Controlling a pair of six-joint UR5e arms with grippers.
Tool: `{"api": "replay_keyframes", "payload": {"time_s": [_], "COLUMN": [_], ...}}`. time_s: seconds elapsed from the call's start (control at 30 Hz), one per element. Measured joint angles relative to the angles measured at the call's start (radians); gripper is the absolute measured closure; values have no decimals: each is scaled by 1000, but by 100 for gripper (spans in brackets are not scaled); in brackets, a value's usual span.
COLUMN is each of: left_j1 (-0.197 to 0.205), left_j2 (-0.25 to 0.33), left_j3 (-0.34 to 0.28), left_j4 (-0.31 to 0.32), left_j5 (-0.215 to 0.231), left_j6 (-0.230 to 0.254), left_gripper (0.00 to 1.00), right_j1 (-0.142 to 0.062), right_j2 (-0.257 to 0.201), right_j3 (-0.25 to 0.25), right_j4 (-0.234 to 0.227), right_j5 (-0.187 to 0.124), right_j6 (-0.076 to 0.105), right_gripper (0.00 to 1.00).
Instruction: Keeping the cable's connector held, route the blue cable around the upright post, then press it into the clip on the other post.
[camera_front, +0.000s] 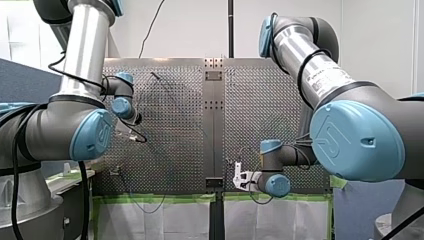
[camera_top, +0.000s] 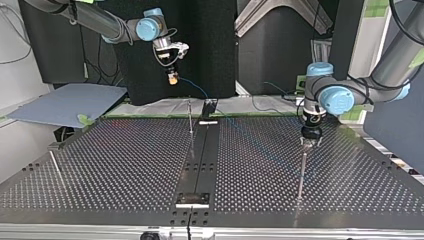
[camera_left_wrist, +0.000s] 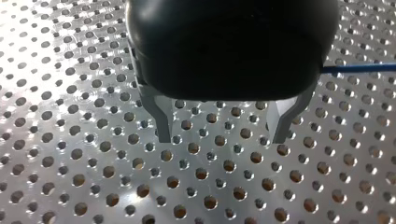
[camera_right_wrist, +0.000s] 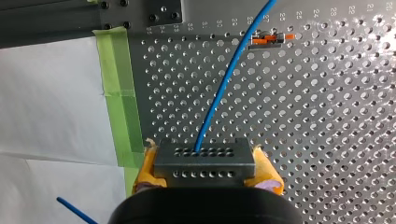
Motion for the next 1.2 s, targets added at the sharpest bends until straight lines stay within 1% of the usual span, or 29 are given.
{"api": "replay_keyframes", "payload": {"time_s": [0.13, 0.27, 0.37, 0.47, 0.57, 0.7, 0.8, 0.9, 1.03, 1.2], "left_j1": [-1, -4, -9, -14, -22, -34, -41, -52, -63, -69], "left_j2": [0, 0, 0, 0, -1, -3, -14, -39, -76, -95], "left_j3": [0, 0, 0, 0, 0, 0, 0, 0, 0, 0], "left_j4": [12, 29, 44, 53, 63, 89, 100, 104, 109, 121], "left_j5": [13, 22, 25, 27, 37, 43, 47, 59, 45, 25], "left_j6": [-15, -16, -5, 14, 26, 26, 24, 21, 27, 32], "left_gripper": [0, 0, 0, 0, 0, 0, 0, 0, 0, 0], "right_j1": [-1, -8, -13, -19, -25, -27, -28, -28, -28, -25], "right_j2": [0, 0, 0, 0, 0, 1, 1, 1, 1, 3], "right_j3": [0, 0, 0, -1, 0, 0, 0, 0, 0, 0], "right_j4": [0, -2, -2, -3, -3, -2, -2, -3, -3, -3], "right_j5": [1, 4, 6, 7, 7, 8, 8, 8, 9, 9], "right_j6": [3, 10, 18, 21, 22, 19, 18, 17, 15, 14], "right_gripper": [100, 100, 100, 100, 100, 100, 100, 100, 100, 100]}}
